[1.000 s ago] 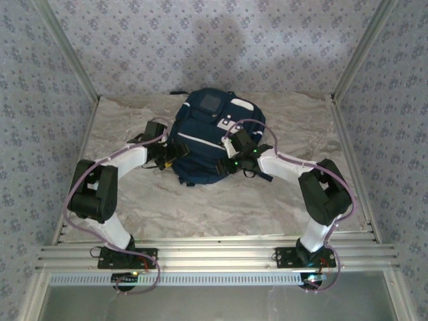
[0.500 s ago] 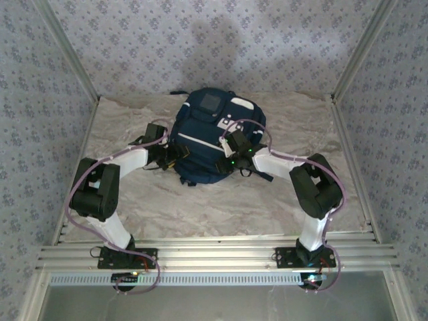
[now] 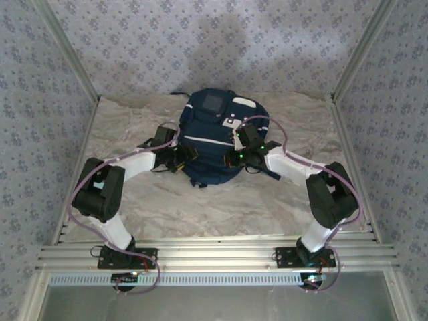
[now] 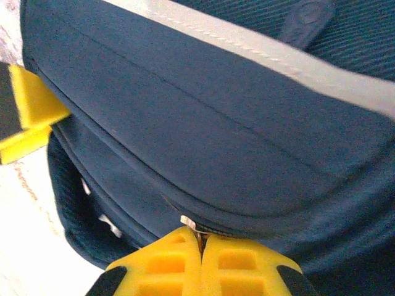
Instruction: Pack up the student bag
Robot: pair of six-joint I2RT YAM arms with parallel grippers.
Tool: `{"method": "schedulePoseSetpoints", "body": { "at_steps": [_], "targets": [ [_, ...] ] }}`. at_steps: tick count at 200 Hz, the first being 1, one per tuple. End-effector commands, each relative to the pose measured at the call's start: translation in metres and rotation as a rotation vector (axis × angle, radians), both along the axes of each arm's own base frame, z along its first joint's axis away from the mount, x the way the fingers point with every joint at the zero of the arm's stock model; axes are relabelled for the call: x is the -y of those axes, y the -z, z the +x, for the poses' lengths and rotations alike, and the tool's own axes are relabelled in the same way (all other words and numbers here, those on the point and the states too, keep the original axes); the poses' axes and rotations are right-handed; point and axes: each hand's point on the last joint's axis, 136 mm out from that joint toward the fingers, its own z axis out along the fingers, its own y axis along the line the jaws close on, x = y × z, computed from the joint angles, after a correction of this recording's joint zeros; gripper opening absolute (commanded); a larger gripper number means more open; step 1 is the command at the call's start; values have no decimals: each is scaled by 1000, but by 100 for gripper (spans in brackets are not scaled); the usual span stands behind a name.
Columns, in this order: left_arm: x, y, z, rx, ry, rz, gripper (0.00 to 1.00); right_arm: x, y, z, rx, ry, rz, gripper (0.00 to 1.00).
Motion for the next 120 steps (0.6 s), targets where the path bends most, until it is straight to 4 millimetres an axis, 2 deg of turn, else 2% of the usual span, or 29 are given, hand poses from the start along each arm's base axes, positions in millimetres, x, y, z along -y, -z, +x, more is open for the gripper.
{"method": "schedulePoseSetpoints", "body": {
  "at_steps": [1,54,75,91,120],
  "targets": [
    [34,1,-12,-14,64,-77,67,-25,-16,-12,-43,-16,123,0],
    [86,-19,-28,-2,136,-177,67,-51,-10,-9,-36,-45,100,0],
    [101,-34,-34,1,155,-242,67,-53,-6,-9,-41,-54,80,0],
    [94,-53,-33,48,145,-232,71,-45,-8,-9,-30,-53,48,0],
    [61,-85,-20,152,124,-106,80,-17,-9,-17,-16,-68,-31,0]
  ]
}}
